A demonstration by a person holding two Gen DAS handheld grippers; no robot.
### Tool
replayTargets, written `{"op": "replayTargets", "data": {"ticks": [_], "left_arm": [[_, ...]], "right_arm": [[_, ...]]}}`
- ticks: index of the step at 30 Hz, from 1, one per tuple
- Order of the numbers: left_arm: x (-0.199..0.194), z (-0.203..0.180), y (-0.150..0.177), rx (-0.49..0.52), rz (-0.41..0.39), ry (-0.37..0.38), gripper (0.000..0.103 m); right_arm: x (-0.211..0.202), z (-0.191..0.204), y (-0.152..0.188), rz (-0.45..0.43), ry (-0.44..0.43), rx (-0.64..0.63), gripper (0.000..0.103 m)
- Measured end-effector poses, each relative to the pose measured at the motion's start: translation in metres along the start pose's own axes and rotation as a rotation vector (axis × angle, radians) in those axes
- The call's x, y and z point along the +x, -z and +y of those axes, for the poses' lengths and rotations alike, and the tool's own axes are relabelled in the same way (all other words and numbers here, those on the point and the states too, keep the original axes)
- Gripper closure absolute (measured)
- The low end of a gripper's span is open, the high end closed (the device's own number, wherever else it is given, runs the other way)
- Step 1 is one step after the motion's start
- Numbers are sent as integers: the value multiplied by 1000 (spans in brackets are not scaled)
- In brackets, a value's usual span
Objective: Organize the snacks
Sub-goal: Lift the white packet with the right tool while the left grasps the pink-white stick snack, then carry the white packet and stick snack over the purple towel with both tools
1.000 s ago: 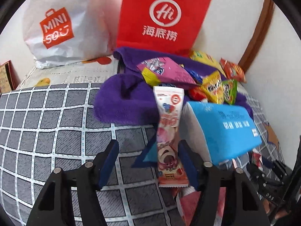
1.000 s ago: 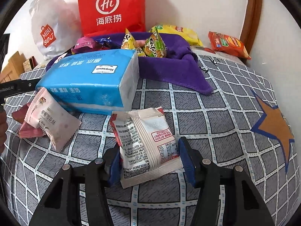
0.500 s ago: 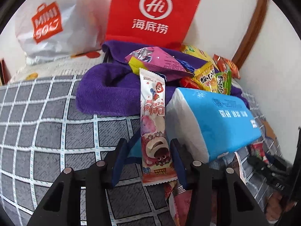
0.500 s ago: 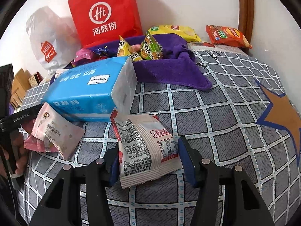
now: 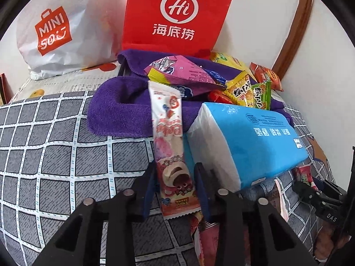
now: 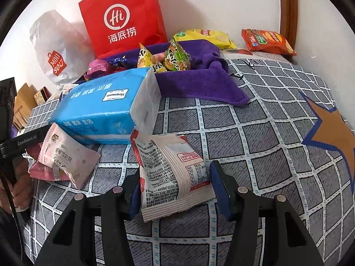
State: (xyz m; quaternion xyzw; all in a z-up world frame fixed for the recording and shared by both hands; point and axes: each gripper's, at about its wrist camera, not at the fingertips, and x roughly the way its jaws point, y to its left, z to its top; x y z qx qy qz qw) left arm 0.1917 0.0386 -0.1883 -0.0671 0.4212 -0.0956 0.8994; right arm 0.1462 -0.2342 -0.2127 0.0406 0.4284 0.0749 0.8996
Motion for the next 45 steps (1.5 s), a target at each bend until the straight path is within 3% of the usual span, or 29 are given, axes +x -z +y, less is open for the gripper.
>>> {"op": "replayTargets", "data": {"ticks": [30,38,45], "left_arm": [[-10,-1,0,0,-11,6,77],[-34,-1,1,22,-25,-32,77],[-67,-1,-3,-3,-55,-8,77]], "right_arm": [[-4,-8,-1,-23,-54,53,51],[-20,5,3,-41,-37,21,52],[-52,15,-6,-94,-63,21,53]]}}
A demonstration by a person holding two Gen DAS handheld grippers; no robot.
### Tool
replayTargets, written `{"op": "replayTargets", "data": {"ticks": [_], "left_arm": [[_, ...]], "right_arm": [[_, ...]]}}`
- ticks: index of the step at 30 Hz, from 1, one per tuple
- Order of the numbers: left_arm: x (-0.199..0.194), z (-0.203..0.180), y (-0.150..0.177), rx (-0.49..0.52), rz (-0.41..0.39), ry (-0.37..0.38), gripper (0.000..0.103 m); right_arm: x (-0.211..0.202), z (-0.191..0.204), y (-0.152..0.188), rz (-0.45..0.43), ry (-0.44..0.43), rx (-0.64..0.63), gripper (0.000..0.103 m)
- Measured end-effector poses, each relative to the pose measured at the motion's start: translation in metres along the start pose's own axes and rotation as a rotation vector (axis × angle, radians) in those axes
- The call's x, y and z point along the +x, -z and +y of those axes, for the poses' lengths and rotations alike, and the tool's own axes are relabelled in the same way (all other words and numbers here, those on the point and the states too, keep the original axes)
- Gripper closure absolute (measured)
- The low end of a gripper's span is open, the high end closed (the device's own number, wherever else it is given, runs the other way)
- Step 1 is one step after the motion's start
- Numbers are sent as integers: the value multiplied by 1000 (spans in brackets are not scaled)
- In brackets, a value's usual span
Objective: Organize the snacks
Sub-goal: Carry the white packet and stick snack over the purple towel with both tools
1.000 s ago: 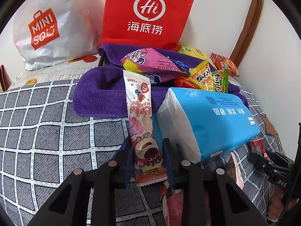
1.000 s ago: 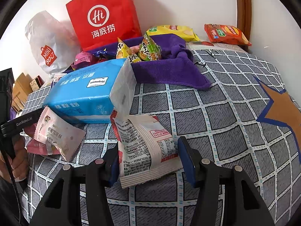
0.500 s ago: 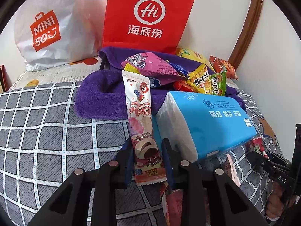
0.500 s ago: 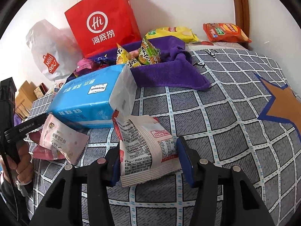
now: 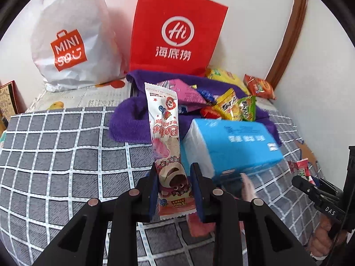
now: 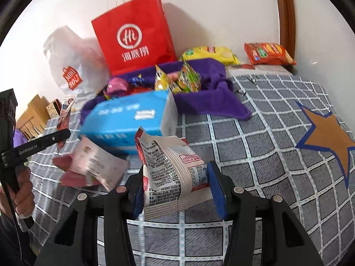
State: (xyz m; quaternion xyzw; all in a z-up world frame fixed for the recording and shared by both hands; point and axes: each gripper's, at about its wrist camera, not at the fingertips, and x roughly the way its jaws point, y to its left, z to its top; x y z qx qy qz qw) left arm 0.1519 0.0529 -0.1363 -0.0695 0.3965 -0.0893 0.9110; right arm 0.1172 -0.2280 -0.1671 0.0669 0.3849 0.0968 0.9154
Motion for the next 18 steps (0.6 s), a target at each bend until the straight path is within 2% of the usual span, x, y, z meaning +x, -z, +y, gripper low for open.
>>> {"op": "replayTargets", "data": {"ticks": [8,18], "left_arm": [[-25,-10,-17,1,-22,5,77],[-46,-18,-39,6,-49,47,77]], "right_arm": [[-27,20,-27,-61,10,-40,53],[-38,36,-62,-99,10,-75,54]]}}
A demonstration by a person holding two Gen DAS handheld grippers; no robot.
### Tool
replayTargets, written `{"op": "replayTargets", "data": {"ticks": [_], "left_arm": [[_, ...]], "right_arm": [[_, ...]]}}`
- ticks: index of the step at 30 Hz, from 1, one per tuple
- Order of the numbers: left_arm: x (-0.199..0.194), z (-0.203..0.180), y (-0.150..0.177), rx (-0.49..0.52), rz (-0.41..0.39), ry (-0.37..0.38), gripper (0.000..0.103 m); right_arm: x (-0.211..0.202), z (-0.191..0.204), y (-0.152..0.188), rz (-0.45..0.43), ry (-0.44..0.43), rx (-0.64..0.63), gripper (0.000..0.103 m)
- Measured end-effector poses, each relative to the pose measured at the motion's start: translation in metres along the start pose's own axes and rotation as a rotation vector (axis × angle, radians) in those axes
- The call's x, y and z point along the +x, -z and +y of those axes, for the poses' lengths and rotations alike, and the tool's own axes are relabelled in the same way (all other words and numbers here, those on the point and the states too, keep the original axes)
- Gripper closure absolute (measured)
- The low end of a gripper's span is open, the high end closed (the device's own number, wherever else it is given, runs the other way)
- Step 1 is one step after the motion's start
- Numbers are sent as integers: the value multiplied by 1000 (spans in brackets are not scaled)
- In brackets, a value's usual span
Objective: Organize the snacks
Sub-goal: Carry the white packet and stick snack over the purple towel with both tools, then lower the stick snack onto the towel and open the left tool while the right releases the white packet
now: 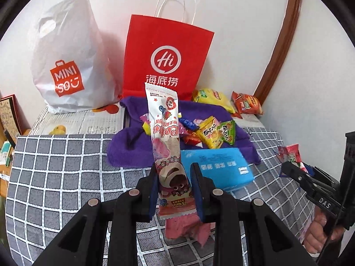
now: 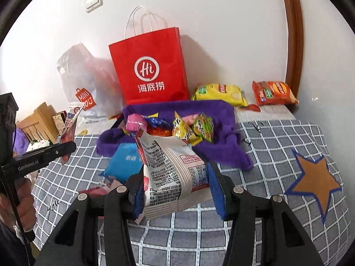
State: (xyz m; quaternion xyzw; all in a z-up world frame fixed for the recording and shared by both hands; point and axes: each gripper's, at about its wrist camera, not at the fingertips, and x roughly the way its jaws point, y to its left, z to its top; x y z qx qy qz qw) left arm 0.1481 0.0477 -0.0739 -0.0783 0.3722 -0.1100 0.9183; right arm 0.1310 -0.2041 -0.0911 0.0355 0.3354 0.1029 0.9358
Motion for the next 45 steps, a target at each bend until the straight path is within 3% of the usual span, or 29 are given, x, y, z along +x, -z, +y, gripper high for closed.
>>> {"op": "replayTargets", "data": {"ticks": [12,23,34,45], "left_arm": [[0,-24,-21,39,1,54,77],[16,-31,-45,43,0,54,77],[51,-20,-87,45,0,6,77],[97,-7,-112,-8,36,24,77]], "right_arm": [[9,-1,-31,-6,16,-22,54],[30,-2,-64,-19,38,-25,54],[83,2,-106,3,37,-9,54],[131,7,-139,8,59,-49,54]]}}
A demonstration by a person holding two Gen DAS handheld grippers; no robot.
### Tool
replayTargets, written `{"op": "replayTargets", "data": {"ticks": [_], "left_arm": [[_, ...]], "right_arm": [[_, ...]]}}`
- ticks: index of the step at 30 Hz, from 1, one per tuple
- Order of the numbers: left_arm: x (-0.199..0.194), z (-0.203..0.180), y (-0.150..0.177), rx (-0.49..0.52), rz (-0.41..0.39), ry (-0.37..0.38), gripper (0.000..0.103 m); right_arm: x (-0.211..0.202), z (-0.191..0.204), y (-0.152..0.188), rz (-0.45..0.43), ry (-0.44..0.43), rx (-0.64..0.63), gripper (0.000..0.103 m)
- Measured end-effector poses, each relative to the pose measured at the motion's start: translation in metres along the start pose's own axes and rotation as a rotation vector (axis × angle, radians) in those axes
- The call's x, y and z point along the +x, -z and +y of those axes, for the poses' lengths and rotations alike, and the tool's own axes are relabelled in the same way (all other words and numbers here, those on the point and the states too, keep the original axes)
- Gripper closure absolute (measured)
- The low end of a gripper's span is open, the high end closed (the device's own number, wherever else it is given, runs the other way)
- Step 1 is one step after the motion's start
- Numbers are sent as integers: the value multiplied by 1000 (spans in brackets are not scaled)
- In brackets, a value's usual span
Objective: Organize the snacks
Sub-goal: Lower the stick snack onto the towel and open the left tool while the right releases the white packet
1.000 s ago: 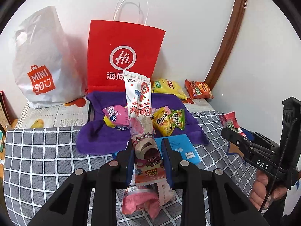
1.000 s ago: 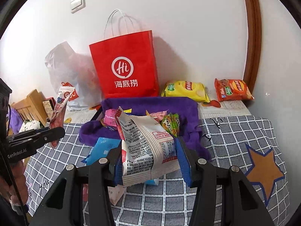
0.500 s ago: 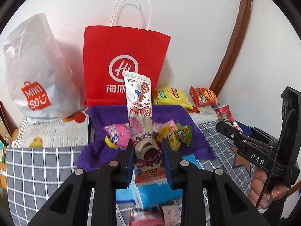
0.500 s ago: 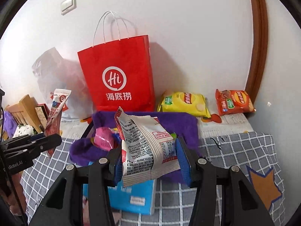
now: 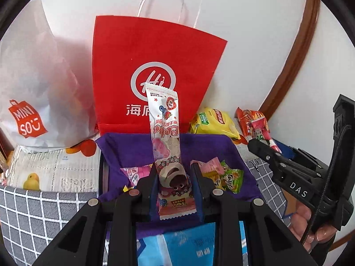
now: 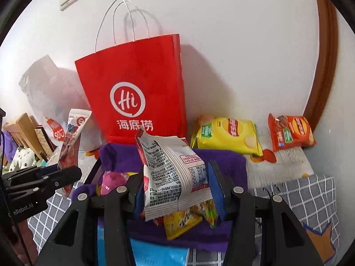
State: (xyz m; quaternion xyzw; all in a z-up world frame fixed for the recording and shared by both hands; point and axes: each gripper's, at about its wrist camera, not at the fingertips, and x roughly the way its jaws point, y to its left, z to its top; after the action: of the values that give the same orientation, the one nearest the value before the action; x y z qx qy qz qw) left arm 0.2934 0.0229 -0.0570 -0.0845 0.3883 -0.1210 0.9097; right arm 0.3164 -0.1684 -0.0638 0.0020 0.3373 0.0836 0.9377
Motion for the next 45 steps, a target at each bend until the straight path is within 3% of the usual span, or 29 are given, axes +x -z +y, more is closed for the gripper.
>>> {"op": "replayTargets", "data": {"ticks": [8,25,32,45], "left_arm": [[24,8,-13,-35,13,-3,77],[64,15,2,-46,106,-6,77],[73,13,6,-76,147,42,77],[85,2,13,-37,187,9,77]], "right_arm": [[33,-6,-3,39,11,-4,54],[79,-15,17,175,54,-56,53],[88,-11,24,209,61,-70,53],[93,-14,27,239,77,-67,52]]}}
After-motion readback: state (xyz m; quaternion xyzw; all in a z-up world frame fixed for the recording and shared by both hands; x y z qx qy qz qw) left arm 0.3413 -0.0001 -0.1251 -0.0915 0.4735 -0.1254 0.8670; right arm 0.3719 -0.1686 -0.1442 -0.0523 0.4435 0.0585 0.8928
